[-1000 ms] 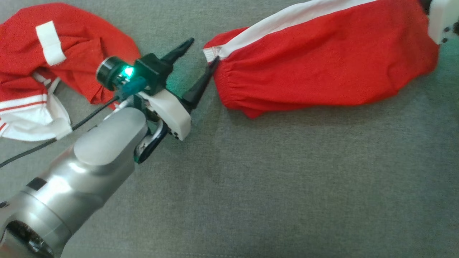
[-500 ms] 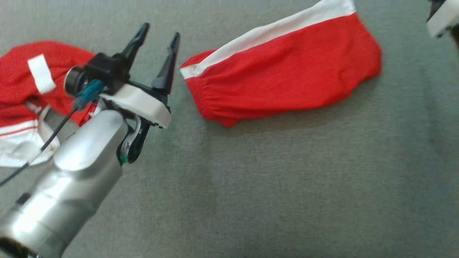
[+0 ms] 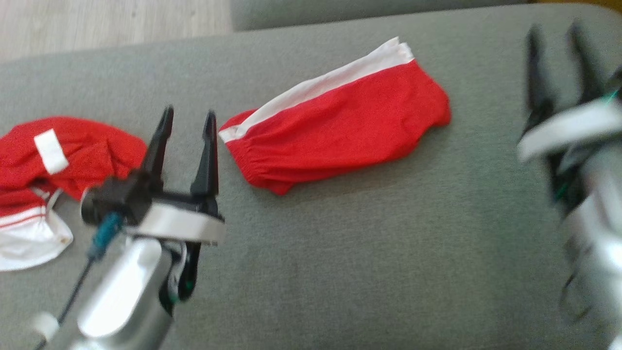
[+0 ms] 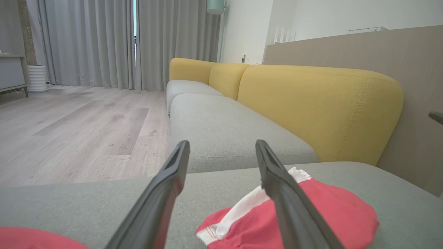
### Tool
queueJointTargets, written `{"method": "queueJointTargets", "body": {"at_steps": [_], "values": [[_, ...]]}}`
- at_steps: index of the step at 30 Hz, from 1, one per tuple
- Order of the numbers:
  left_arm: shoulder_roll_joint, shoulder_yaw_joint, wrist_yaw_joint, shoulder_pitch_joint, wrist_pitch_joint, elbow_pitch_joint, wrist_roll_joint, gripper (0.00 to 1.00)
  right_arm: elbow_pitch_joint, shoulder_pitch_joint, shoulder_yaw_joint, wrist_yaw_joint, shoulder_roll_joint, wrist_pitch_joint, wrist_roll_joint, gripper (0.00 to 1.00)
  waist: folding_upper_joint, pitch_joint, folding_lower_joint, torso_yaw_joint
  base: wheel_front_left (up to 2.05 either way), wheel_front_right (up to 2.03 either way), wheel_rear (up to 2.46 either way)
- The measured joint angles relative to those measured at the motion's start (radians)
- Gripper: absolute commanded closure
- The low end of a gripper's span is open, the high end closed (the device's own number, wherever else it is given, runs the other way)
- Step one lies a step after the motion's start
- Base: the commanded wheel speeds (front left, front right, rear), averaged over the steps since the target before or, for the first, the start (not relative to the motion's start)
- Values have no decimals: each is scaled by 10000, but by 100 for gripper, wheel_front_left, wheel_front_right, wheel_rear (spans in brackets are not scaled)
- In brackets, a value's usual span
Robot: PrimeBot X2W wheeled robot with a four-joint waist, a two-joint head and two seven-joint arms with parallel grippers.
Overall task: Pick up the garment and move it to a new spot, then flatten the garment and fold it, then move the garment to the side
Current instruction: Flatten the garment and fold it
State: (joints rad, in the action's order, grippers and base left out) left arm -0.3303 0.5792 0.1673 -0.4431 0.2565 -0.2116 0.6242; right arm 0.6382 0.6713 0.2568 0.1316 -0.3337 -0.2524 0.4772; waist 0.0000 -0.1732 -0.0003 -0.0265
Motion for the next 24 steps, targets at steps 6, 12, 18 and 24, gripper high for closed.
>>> {"method": "queueJointTargets", "body": {"at_steps": [6,12,18,24], "values": [[715,-1039,-205,1589,0,268,-955,0,-1269,-2886,-1818,0,2280,0,-1768,0,0,578,1,-256,0,0,0],[1434,-2036,-690,2942,0,326,-1858,0,-2209,-4546,-2226,0,2784,0,-2320,0,0,949,1,-443,0,0,0],[1975,-2732,-1344,3397,0,353,-2594,0,-2752,-4995,-1912,0,2821,0,-1954,0,0,1034,2,-489,0,0,0],[2318,-3294,-1795,3412,0,326,-3093,0,-2980,-4997,-1921,0,2821,0,-1956,0,0,1031,3,-455,0,0,0]]}}
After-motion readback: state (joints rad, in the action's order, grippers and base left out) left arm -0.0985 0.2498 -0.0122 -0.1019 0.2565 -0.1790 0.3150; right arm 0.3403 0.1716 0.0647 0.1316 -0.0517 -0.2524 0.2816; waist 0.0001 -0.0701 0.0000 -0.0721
